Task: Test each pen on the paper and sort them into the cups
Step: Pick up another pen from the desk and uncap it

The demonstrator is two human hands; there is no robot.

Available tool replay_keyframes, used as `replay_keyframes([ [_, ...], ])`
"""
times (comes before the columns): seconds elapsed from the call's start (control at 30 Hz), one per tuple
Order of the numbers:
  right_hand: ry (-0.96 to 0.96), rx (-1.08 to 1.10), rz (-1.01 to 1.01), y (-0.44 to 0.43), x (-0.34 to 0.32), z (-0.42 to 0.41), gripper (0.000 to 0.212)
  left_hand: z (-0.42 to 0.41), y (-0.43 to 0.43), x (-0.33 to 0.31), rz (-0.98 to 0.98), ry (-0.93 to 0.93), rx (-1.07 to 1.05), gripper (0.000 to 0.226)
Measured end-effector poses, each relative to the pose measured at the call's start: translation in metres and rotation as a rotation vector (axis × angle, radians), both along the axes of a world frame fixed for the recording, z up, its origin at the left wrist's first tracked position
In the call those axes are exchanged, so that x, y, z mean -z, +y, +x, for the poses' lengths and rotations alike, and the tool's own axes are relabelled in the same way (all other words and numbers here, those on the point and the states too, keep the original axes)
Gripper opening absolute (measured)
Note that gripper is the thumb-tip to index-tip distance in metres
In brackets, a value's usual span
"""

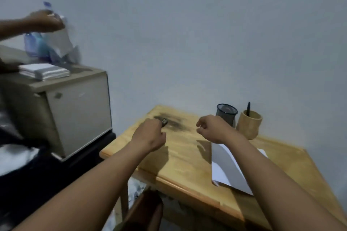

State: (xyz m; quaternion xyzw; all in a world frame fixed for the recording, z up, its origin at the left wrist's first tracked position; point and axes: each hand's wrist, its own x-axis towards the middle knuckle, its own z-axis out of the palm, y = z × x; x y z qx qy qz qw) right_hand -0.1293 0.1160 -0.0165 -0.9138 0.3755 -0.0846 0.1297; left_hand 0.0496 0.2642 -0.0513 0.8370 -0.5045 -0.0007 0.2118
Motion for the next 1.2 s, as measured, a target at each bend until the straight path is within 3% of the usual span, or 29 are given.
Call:
replay_keyframes([
  [0.37,-0.001,-0.25,-0.046,-0.01,0.039,0.108,0.032,0.03,0.001,0.033,0.01,-0.008,-0.165,0.03],
  [0.63,-0.014,-0.376,-0.121,-0.017,0.077,0.13,0.037,0.028,-0.006,0.051,0.0,-0.022,-0.229,0.027],
  [0.9,-0.09,-0.371,-0.173,-0.02,0.085,0.125,0.021,0.027,-0.013,0.052,-0.029,-0.035,-0.206,0.02],
  [1.07,-0.199,-0.346,-0.266,-0.015,0.081,0.105,0.006,0.023,-0.015,0.034,-0.167,-0.004,-0.122,0.017],
  [1.2,-0.315,-0.239,-0.222,-0.017,0.07,0.081,0.009,0.013,-0.028,0.012,-0.37,0.04,-0.057,0.019],
])
